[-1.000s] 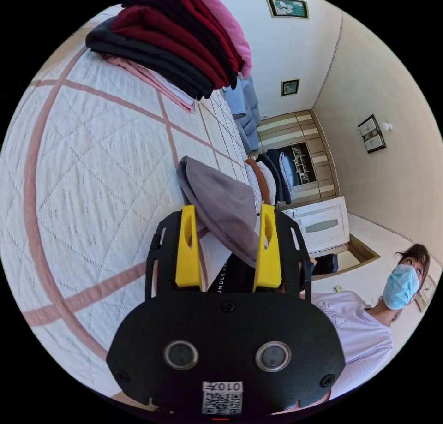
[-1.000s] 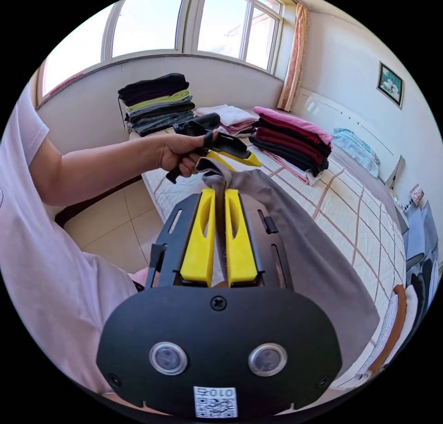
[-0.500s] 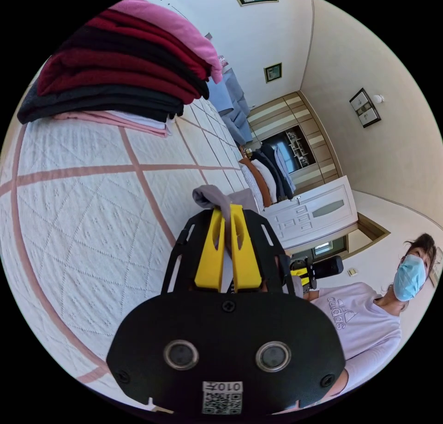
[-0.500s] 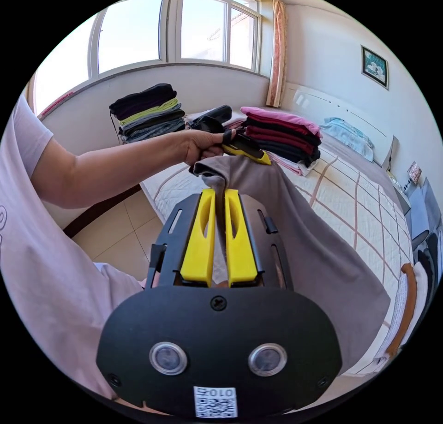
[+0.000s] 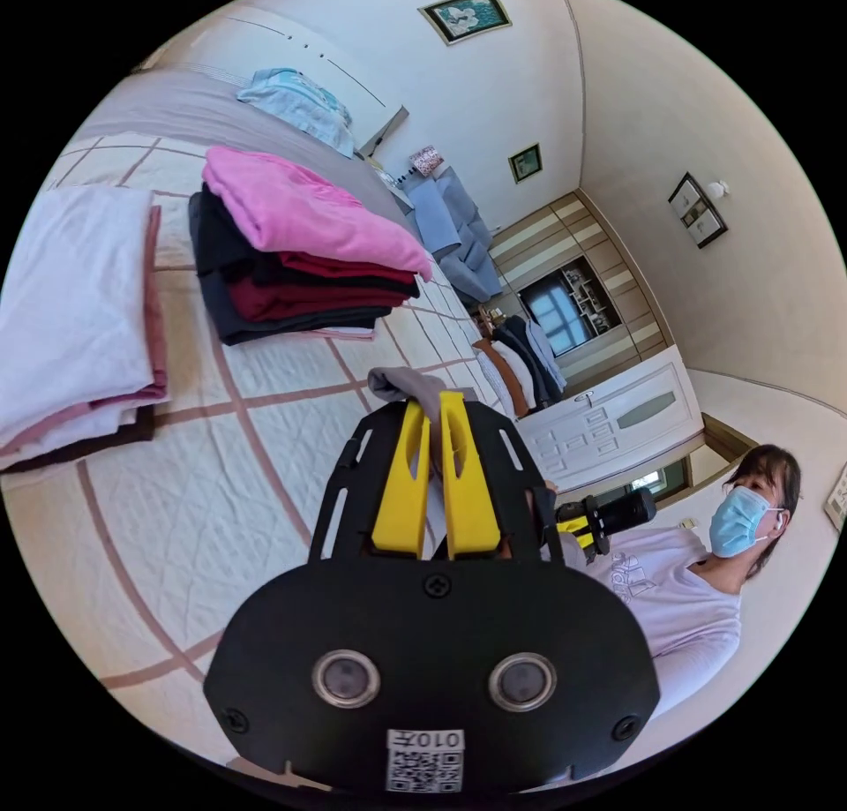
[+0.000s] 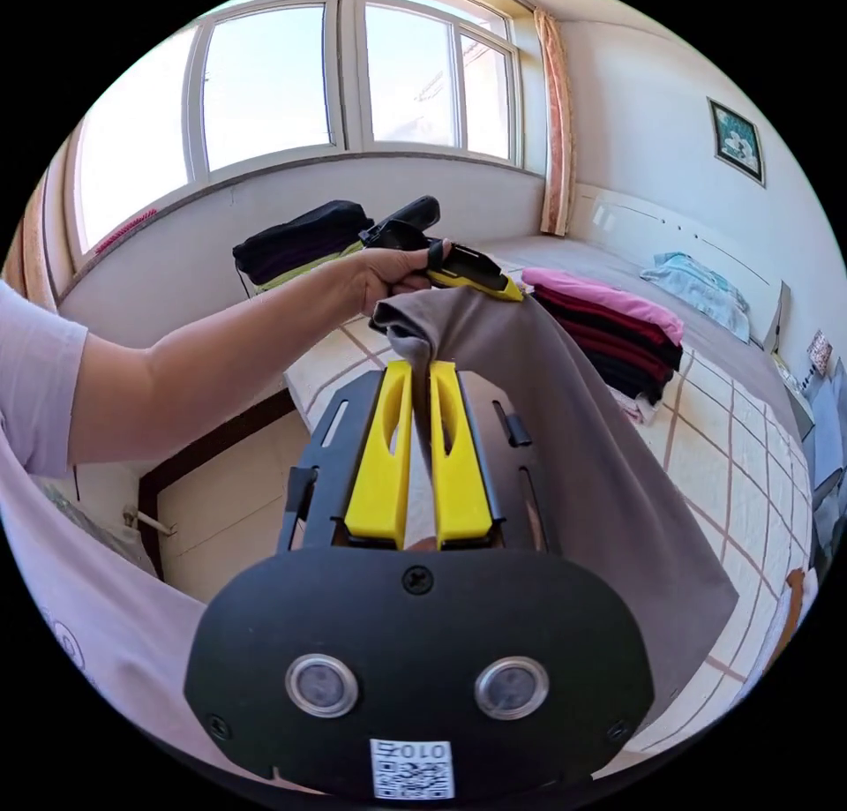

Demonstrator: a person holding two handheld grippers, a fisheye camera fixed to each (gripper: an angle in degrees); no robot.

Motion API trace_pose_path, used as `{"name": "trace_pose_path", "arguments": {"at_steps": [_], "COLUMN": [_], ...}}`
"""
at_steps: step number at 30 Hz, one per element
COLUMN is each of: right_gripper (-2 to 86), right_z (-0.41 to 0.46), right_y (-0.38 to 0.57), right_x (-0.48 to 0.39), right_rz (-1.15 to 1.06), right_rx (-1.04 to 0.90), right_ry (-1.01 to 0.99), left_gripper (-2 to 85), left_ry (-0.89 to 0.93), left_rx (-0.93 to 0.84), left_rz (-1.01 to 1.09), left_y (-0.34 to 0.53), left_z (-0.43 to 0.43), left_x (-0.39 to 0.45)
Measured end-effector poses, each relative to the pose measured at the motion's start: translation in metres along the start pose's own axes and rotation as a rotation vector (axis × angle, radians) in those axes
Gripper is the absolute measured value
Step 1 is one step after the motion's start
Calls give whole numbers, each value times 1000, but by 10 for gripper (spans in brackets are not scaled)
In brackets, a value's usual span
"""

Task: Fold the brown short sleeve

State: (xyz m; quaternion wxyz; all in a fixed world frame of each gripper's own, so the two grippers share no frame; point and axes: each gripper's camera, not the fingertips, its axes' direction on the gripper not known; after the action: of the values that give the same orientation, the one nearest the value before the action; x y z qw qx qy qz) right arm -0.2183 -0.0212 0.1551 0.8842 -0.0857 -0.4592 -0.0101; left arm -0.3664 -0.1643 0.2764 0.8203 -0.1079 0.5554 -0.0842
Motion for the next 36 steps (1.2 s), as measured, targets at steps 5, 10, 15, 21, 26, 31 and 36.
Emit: {"name": "trace_pose_path", "arguments": {"at_steps": [5,10,15,21,26,31,36], "right_gripper": [52,52,53,52,52,52,52], "right_z": [21,-24,-107,-184,-190,-186,-182], "right_y": [33,63,117,218,292,321,330], "right_x": [39,92,155,218,260,286,299], "right_rz": [137,248,427,701,938,1054,1091], "right_rx": [1,86,281,442,467,480,453], "right_ry": [-194,-218,-222,-126,-178,-235,-223], "left_gripper": [16,17,21,25,28,31,36], "left_ry": [-70,-154,-302,-346,-433,-550,-562], "left_rx": [-77,-175,-382,-672,-895,-983,-975], "left_rz": [-57,79,330,494,501,436,416], "left_y": [8,-41,-115,-163,-161,-157,-155], "left_z": [20,84,191,397,544,623,647], "left_x": [1,80,213,325,347,339,340]}}
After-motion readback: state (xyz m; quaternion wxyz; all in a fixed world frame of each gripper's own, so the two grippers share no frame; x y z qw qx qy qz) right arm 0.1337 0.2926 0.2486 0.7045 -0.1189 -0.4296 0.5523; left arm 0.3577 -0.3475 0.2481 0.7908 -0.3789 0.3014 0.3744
